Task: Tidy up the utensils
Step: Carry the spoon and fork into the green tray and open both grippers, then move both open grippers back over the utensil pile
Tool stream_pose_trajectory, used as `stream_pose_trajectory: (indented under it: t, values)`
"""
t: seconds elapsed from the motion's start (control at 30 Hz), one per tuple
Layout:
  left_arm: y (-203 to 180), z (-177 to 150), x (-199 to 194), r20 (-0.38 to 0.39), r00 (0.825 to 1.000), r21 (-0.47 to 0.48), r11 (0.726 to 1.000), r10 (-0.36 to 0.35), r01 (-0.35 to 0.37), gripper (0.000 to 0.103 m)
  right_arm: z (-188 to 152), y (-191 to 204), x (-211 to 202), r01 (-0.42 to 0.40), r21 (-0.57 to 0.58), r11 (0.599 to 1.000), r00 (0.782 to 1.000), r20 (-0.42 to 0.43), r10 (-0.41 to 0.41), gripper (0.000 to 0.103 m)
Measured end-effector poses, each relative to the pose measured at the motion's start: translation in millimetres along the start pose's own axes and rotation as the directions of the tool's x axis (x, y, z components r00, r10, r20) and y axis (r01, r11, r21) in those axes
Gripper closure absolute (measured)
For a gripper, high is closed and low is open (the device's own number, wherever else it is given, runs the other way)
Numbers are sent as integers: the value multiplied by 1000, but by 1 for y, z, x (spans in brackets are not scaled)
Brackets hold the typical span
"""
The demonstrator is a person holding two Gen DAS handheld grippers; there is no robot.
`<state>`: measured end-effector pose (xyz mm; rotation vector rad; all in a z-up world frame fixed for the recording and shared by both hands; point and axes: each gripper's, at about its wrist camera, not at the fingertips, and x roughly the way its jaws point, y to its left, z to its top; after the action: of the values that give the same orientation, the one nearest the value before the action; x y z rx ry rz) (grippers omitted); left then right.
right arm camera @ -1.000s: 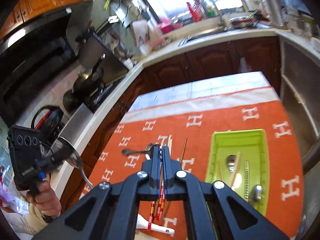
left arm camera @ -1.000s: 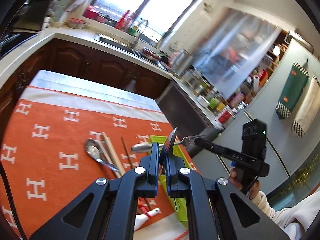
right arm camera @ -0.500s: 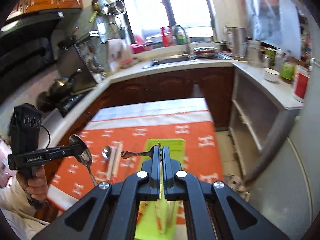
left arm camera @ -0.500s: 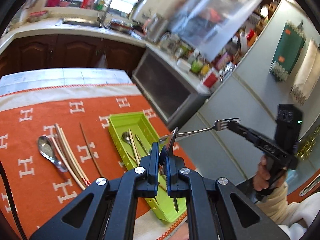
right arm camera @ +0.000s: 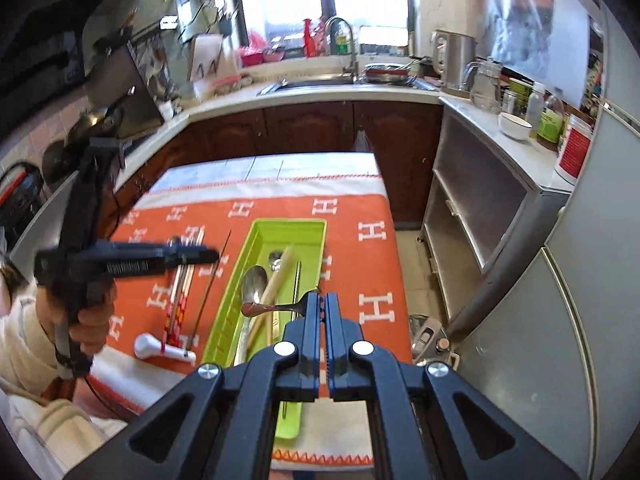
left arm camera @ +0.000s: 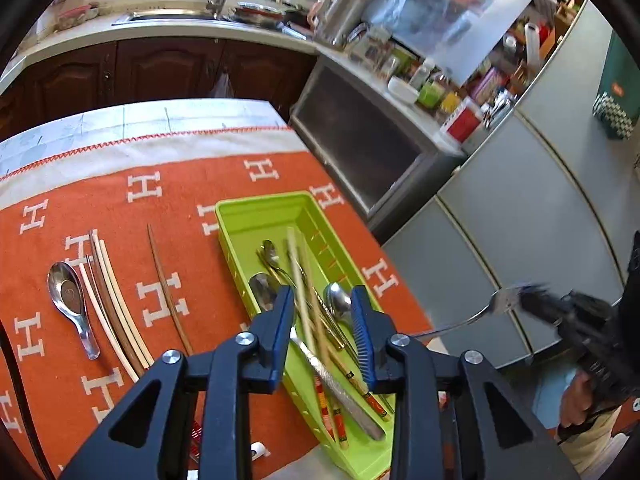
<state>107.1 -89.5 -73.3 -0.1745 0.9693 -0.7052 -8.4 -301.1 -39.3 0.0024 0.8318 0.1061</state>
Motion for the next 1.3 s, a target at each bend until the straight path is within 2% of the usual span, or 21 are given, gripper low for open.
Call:
stream_pose_trajectory:
  t: [0.1,0.23,0.37,0.47,0.57,0.73,0.8,0.97,1.3]
  values:
    - [7,-3,-12,25,999,-9,1000,24,-23,62,-2,11,6,13,-57,998,999,-36,-15,102]
    - [25,-11,-25,40,998,-61,997,40,-37,61,-3,27,19,30,-151,988,994,-101,-45,102]
    - [48,-26,-41,59,997,-129,991,46,-38,61,-6,43,34,12,-237,972,984,-168,-53,101]
    - [66,-39,-53,66,996,-178,983,57,-45,61,-3,58,47,-20,-297,955,979,-199,-41,101]
    - [80,-47,-64,77,992,-203,976,96,-79,61,9,69,66,-18,-314,949,977,-207,-50,99]
    - [102,-54,-77,100,987,-258,961,128,-99,60,38,68,104,13,-213,977,981,-186,-53,93]
    - [111,-56,-81,110,983,-282,953,149,-113,59,49,64,116,5,-139,990,985,-167,-29,85]
    - [132,-60,-84,104,979,-334,933,177,-133,58,63,60,134,-63,3,998,985,-159,63,85]
    - [165,-60,-82,90,973,-407,900,211,-157,58,61,83,151,-149,32,988,971,-184,153,85]
